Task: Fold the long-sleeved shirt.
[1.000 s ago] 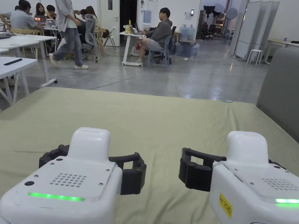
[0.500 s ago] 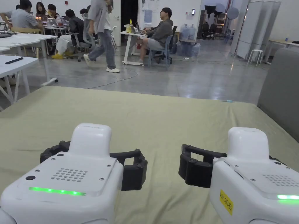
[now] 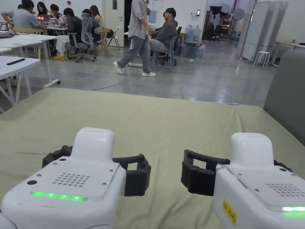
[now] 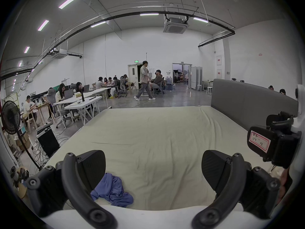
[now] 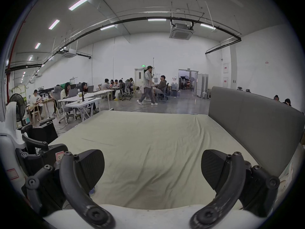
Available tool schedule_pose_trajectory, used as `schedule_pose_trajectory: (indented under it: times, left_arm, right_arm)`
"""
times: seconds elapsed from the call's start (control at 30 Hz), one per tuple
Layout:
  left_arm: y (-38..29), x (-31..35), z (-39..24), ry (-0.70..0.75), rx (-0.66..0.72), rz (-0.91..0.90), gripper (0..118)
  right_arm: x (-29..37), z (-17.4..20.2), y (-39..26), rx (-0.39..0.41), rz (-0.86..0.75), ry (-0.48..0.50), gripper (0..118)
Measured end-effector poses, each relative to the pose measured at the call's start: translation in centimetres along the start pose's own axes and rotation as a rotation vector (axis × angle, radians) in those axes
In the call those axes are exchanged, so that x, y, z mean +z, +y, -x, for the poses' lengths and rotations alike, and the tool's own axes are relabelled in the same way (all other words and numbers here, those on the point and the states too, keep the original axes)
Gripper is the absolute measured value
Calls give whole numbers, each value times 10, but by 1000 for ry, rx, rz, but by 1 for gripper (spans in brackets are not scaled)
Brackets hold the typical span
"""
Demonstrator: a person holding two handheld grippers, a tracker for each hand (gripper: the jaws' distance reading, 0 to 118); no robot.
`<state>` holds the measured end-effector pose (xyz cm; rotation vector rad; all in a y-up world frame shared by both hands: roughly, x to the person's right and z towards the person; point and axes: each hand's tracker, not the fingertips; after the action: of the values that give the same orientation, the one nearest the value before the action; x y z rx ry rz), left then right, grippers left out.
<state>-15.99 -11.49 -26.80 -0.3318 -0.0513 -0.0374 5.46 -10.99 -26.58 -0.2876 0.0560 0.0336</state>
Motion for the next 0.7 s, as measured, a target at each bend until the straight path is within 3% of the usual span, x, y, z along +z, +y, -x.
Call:
schedule_pose_trajectory:
  times: [0.7]
  left_arm:
    - [-2, 0, -2, -14, -1, 5, 116]
  right_arm:
    - [0, -3, -2, -19, 3, -4, 116]
